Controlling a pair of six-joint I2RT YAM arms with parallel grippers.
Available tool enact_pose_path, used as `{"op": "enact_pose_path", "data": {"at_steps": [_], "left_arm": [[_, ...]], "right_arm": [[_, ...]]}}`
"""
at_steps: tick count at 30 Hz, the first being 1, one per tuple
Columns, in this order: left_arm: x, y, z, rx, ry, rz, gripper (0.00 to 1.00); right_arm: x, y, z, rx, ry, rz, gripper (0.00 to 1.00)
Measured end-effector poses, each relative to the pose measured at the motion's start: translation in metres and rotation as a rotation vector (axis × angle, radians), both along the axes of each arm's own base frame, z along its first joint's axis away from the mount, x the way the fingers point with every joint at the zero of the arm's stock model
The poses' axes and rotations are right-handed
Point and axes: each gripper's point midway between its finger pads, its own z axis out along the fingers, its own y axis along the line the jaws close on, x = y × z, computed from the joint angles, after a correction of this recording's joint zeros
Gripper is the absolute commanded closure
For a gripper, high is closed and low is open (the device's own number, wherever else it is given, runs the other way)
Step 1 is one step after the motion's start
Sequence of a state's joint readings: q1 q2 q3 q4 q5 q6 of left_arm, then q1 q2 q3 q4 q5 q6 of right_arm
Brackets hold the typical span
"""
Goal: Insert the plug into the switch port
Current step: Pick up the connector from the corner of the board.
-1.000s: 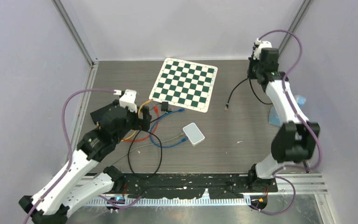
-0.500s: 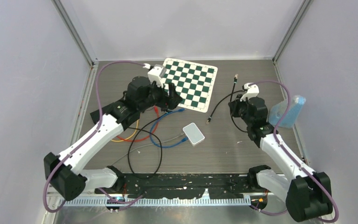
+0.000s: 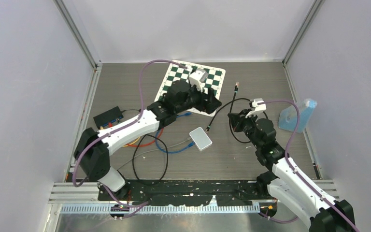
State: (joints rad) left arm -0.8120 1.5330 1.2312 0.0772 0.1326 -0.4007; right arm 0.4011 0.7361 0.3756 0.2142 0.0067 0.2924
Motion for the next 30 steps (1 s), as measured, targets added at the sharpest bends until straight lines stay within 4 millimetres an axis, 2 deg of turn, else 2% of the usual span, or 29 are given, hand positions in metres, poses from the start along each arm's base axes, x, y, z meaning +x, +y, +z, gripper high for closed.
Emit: {"op": "enact_pose_path", "data": {"at_steps": [2,7,14,25,30], "left_arm": [[0.000,-0.019,-0.002,-0.017,0.001,-0.030,0.31],[0.013,-0.054,0.011,-0.088,0.001,-0.060,0.32],[0.025,-0.077,0.014,-0.164,0.031,-0.073,0.36],[0.030,-0.104,-0.016,-0.203,0.133,-0.122,0.48],[0.029,-0.106,-0.019,-0.206,0.143,-0.127,0.62]], "right_arm": [[-0.002,0.000,0.003,0.014,-0.009,-0.001,0.95],[-0.008,-0.002,0.010,0.040,-0.035,-0.007,0.95],[-0.012,-0.003,-0.002,0.033,-0.017,-0.002,0.95],[-0.016,0.001,-0.006,0.039,-0.013,0.024,0.95],[-0.018,0.004,-0.010,0.043,-0.005,0.038,0.95]]}}
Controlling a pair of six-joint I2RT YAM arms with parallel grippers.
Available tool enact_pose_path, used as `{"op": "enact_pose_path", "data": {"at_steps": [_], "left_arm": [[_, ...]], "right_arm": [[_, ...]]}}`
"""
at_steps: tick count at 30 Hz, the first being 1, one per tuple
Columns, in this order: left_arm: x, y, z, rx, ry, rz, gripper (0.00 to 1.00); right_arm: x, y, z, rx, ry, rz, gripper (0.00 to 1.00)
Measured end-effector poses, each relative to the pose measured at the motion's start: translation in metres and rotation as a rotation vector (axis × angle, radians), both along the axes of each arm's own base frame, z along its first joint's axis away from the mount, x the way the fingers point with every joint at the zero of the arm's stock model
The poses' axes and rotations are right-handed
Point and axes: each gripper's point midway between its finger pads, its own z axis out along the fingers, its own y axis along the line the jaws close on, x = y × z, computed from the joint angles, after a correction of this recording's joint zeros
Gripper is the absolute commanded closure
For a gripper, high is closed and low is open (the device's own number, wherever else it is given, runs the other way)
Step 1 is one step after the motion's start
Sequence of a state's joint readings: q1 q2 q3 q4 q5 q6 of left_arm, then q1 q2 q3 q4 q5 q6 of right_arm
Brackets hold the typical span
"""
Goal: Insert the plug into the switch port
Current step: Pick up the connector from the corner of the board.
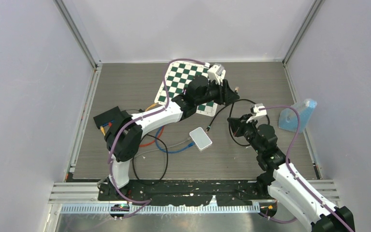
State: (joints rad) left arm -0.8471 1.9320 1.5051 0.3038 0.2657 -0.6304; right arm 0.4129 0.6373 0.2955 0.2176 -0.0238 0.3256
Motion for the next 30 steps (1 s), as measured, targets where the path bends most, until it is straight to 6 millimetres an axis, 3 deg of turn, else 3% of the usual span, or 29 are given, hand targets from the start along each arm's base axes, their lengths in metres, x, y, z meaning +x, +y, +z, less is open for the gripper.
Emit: {"op": "enact_pose_path", "data": {"at_steps": [4,11,18,23,25,28,30], "left_arm": [[0.0002,-0.0007,0.0030,-0.010,-0.007,-0.001,0.72],[-0.0006,-0.0022,0.0032,-0.020,0.001,-0.008,0.72],[-0.0009,-0.0048,-0.0008,-0.024,0.006,-0.018,1.00],[-0.0019,-0.0059,-0.0015,-0.026,0.005,-0.028,1.00],[-0.0021,-0.0061,-0.0011,-0.027,0.002,-0.030,1.00],[-0.0015,-0.0059,-0.0005,-0.025,-0.011,-0.030,1.00],[0.0000,-0.0025,-0.0004,-0.015,-0.029,-0.023,1.00]], "right_arm": [[-0.0001,0.0006,0.0000,0.007,0.001,0.001,0.95],[0.0011,0.0014,-0.0003,0.014,0.004,0.000,0.95],[0.0019,0.0022,-0.0018,0.016,0.010,0.001,0.95],[0.0023,0.0028,-0.0041,0.015,0.019,0.002,0.93],[0.0025,0.0029,-0.0034,0.016,0.016,0.002,0.82],[0.0025,0.0029,-0.0031,0.018,0.015,0.001,0.51],[0.0020,0.0024,-0.0034,0.012,0.023,-0.001,0.42]]}}
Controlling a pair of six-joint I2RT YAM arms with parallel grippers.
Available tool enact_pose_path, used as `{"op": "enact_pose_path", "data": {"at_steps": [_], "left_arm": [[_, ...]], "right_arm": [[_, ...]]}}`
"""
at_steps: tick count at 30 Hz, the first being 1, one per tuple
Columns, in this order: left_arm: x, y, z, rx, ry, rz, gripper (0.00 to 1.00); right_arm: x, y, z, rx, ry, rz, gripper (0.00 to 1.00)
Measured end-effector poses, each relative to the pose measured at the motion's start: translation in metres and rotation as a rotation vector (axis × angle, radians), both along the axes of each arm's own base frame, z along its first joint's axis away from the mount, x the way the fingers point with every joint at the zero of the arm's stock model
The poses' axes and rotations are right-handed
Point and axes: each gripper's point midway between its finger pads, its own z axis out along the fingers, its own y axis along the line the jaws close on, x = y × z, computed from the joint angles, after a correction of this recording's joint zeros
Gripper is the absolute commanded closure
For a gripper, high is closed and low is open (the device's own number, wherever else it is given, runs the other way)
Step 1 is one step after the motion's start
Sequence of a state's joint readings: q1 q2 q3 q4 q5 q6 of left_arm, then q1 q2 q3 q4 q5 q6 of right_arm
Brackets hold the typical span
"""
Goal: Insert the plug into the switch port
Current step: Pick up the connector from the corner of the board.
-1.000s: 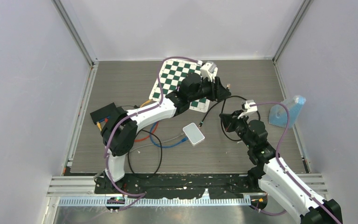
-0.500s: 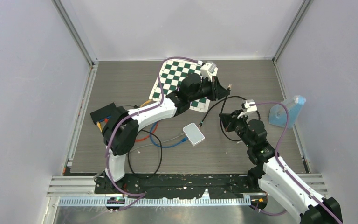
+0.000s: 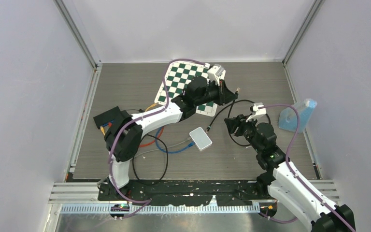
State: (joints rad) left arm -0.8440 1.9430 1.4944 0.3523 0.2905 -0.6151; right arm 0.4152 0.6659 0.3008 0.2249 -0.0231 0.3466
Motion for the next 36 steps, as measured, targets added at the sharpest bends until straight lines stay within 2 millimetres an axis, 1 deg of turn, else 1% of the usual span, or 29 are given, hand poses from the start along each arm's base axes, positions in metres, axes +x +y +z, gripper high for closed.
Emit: {"op": "enact_pose_path", "data": {"at_steps": [2,4,7,8,10,11,14,15,16,17,19,20,21,22,25,26,27,29,31,32,33,34,36], "left_arm": [[0.000,0.006,0.002,0.008,-0.015,0.005,1.00],[-0.002,0.014,0.012,0.005,-0.035,0.011,1.00],[-0.004,0.037,0.038,0.000,-0.082,0.039,1.00],[-0.004,0.048,0.051,-0.004,-0.110,0.054,1.00],[-0.008,0.076,0.085,-0.015,-0.185,0.088,1.00],[-0.010,0.088,0.100,-0.021,-0.218,0.105,1.00],[-0.020,0.138,0.159,-0.045,-0.339,0.179,1.00],[-0.024,0.156,0.177,-0.053,-0.380,0.210,1.00],[-0.028,0.171,0.191,-0.056,-0.411,0.236,1.00],[-0.032,0.191,0.205,-0.052,-0.443,0.274,1.00],[-0.043,0.225,0.225,-0.033,-0.498,0.340,1.00],[-0.049,0.248,0.236,-0.009,-0.534,0.393,1.00],[-0.060,0.267,0.247,0.012,-0.571,0.434,1.00],[-0.064,0.276,0.253,0.021,-0.592,0.453,1.00],[-0.090,0.318,0.281,0.080,-0.692,0.553,1.00],[-0.096,0.331,0.288,0.108,-0.726,0.587,1.00],[-0.099,0.339,0.293,0.132,-0.748,0.613,1.00],[-0.107,0.363,0.302,0.201,-0.808,0.686,1.00],[-0.107,0.379,0.299,0.277,-0.832,0.737,1.00],[-0.103,0.384,0.293,0.331,-0.833,0.753,1.00],[-0.096,0.385,0.281,0.394,-0.819,0.755,1.00],[-0.087,0.384,0.265,0.462,-0.794,0.744,1.00],[-0.068,0.375,0.220,0.600,-0.713,0.680,1.00]], "right_arm": [[0.000,-0.003,0.003,-0.008,0.006,-0.014,0.40],[0.000,-0.008,0.017,-0.008,-0.007,-0.042,0.40],[0.000,-0.017,0.054,0.016,-0.070,-0.088,0.39],[-0.001,-0.020,0.071,0.030,-0.103,-0.104,0.39],[-0.004,-0.027,0.098,0.055,-0.158,-0.131,0.39],[-0.005,-0.029,0.106,0.063,-0.176,-0.140,0.39],[-0.010,-0.038,0.126,0.088,-0.226,-0.177,0.39],[-0.010,-0.040,0.127,0.090,-0.230,-0.187,0.39],[-0.010,-0.042,0.127,0.090,-0.230,-0.195,0.39],[-0.008,-0.043,0.125,0.086,-0.224,-0.205,0.39],[-0.005,-0.044,0.118,0.072,-0.202,-0.219,0.38],[-0.003,-0.044,0.114,0.065,-0.188,-0.222,0.38],[-0.001,-0.044,0.110,0.057,-0.174,-0.223,0.39],[0.000,-0.043,0.107,0.050,-0.163,-0.224,0.38],[0.005,-0.041,0.098,0.038,-0.134,-0.222,0.38],[0.006,-0.040,0.096,0.035,-0.126,-0.221,0.39],[0.007,-0.039,0.094,0.033,-0.118,-0.219,0.39],[0.009,-0.037,0.090,0.033,-0.104,-0.215,0.39],[0.010,-0.035,0.085,0.038,-0.084,-0.210,0.38],[0.011,-0.033,0.082,0.039,-0.070,-0.207,0.38],[0.012,-0.032,0.078,0.037,-0.057,-0.204,0.38],[0.013,-0.029,0.073,0.033,-0.036,-0.195,0.39],[0.013,-0.024,0.060,0.017,0.013,-0.170,0.39]]}}
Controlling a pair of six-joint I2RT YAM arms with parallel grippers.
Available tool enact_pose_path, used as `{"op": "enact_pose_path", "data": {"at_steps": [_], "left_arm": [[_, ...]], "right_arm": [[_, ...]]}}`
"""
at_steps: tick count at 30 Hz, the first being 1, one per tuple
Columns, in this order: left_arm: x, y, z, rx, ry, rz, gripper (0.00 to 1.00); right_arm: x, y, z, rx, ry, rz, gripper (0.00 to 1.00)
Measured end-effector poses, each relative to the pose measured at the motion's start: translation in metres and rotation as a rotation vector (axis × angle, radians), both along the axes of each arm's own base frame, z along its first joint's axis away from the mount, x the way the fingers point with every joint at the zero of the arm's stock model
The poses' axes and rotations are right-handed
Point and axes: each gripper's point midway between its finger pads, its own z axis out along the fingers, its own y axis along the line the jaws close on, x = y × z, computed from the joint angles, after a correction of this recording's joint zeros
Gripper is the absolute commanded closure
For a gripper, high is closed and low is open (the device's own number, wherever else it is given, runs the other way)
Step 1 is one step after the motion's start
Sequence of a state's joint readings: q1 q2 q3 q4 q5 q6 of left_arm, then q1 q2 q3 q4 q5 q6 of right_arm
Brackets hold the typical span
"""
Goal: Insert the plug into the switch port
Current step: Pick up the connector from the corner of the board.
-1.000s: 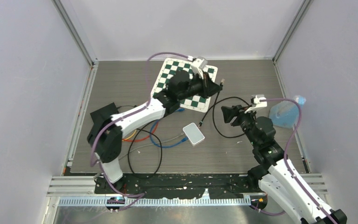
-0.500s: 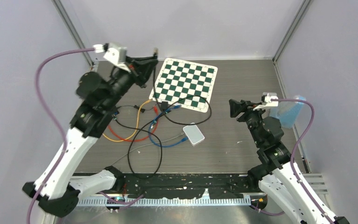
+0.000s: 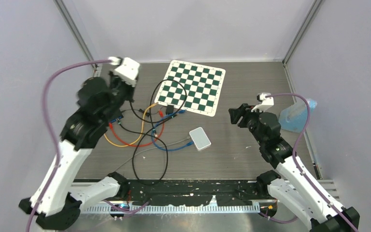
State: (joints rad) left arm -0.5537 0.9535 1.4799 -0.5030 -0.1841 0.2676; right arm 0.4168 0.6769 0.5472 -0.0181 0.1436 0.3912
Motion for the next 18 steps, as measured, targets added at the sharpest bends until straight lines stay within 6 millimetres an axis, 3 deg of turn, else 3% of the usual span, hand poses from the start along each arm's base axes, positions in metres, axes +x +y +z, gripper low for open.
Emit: {"op": "enact_pose_path", "data": {"at_steps": [1,4,7,8,11,18], "left_arm": [[0.007,-0.005,-0.020,0.039,0.059,-0.002,1.00],[0.023,-0.021,-0.108,0.153,0.299,-0.019,1.00],[0.008,-0.026,-0.202,0.266,0.534,-0.037,1.00],[-0.002,-0.026,-0.224,0.296,0.595,-0.047,1.00],[-0.023,-0.031,-0.254,0.327,0.669,-0.080,1.00],[-0.054,-0.075,-0.281,0.228,0.698,-0.236,1.00]], "right_arm": [[-0.001,0.002,-0.006,-0.007,0.022,0.013,0.38],[-0.005,0.010,-0.026,-0.030,0.098,0.061,0.39],[-0.010,0.017,-0.036,-0.037,0.134,0.110,0.40],[-0.012,0.020,-0.038,-0.038,0.142,0.129,0.40],[-0.014,0.029,-0.048,-0.054,0.176,0.186,0.39],[-0.023,0.062,-0.108,-0.087,0.364,0.401,0.37]]}}
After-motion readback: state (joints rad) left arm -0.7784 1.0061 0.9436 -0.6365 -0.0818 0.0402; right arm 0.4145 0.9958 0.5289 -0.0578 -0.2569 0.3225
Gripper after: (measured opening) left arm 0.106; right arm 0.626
